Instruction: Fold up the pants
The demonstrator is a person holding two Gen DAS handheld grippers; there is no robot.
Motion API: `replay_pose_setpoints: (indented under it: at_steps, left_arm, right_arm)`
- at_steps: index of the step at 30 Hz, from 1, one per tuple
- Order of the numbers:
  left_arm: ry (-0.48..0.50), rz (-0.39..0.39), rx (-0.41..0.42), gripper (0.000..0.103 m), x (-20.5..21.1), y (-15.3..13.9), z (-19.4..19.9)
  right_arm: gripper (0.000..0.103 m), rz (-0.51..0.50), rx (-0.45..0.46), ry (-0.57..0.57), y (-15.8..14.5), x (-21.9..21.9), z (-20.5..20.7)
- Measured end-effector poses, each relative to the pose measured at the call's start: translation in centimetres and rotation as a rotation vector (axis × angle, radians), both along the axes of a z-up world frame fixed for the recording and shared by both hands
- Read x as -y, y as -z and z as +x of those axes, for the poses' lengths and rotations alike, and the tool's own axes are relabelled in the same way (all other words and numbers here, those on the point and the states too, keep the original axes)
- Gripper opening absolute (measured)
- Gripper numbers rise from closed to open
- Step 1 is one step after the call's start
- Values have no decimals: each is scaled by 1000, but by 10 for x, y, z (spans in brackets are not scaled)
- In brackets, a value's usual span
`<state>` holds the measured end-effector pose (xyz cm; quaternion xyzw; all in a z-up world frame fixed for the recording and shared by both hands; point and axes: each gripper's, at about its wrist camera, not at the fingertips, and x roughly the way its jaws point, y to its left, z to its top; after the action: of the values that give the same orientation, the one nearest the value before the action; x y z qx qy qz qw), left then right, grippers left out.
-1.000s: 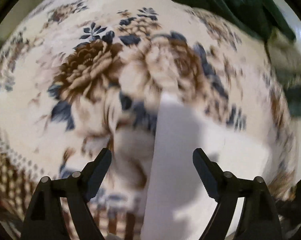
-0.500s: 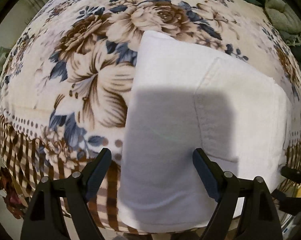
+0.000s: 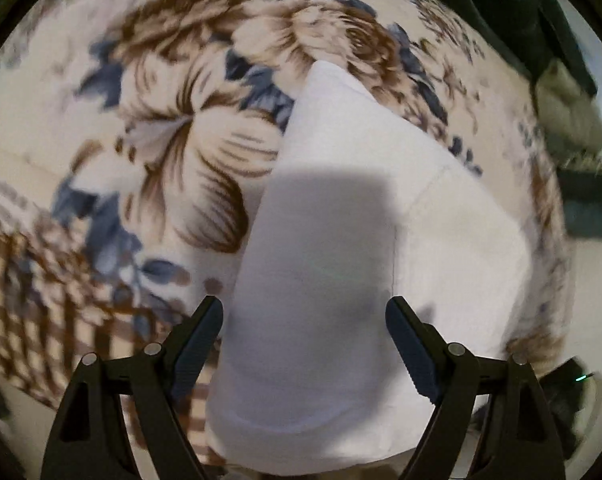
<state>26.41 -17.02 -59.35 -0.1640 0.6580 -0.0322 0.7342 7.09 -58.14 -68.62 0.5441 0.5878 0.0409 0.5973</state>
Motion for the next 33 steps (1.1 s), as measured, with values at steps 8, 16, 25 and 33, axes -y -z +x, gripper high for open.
replay_pose_setpoints:
  at_steps: [8,16,25,33]
  left_arm:
    - [-75,-203,-51,85,-19,31,2]
    - [-69,-287,23,43,-15,19,-15]
    - [-158,-374,-24,58,-24,32,-20]
    - [-105,-441,-51,69,-16,50,-1]
  right_arm:
    - [78,85,69,75,25,-17,17]
    - [50,59,168,26,0,-28,32]
    - [68,119,112,-44,22,-16,52]
    - [93,231,190,-13,41,-24,69]
